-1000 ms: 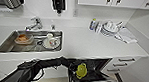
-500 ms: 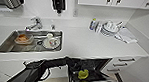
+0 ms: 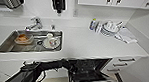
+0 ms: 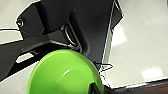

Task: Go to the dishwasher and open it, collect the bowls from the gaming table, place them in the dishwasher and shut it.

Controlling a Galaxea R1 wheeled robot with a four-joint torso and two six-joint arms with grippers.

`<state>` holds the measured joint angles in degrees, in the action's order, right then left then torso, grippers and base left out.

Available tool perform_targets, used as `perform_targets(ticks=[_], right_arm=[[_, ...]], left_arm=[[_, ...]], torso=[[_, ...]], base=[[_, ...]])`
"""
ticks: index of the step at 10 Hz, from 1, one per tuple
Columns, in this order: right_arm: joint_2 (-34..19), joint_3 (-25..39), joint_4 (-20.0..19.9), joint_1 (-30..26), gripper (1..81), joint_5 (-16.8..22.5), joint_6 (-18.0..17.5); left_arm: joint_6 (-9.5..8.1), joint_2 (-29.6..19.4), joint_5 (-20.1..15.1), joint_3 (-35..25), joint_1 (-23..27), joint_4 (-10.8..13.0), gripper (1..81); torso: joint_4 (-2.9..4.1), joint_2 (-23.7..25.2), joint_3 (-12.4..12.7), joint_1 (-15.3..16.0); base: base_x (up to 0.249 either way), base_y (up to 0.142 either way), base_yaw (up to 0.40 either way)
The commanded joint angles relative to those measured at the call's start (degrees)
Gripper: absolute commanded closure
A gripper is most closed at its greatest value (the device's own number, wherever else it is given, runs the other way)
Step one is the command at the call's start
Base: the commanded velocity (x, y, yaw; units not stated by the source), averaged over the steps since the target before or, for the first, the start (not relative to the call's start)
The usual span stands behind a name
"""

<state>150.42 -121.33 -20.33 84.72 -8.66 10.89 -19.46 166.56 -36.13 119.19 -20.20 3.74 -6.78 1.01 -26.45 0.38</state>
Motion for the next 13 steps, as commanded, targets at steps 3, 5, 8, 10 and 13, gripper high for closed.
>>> perform_targets(ticks=[3,5,8,10,13], right_arm=[[-20.99,26.14,-0.06,-5.38,81.1,4.61,-0.08],[-26.37,31.78,-0.67,-8.21,81.1,4.61,-0.25],[-34.52,40.12,-4.88,-15.05,81.1,4.88,-0.25],[-37.96,43.29,-9.27,-20.94,81.1,5.84,-0.16],[-38.59,45.14,-11.83,-27.18,81.1,8.83,-0.25]], left_arm=[[0.30,-28.53,-2.45,-34.51,3.55,-0.40,1.0],[0.65,-35.41,-2.45,-40.61,0.12,-0.23,1.0],[0.74,-41.56,-2.02,-44.83,-10.78,5.65,1.0],[0.74,-41.05,-1.41,-43.97,-22.00,10.99,1.0],[0.74,-35.77,5.63,-38.24,-38.45,20.16,1.0]], torso=[[0.00,0.00,0.00,0.00],[0.00,0.00,0.00,0.02],[0.00,0.00,0.00,0.02],[0.00,0.00,0.00,0.02],[6.25,0.00,0.00,0.02]], base=[[0.000,0.000,0.000],[0.000,0.000,0.000],[0.000,0.000,0.000],[0.000,0.000,0.000],[0.000,0.000,0.000]])
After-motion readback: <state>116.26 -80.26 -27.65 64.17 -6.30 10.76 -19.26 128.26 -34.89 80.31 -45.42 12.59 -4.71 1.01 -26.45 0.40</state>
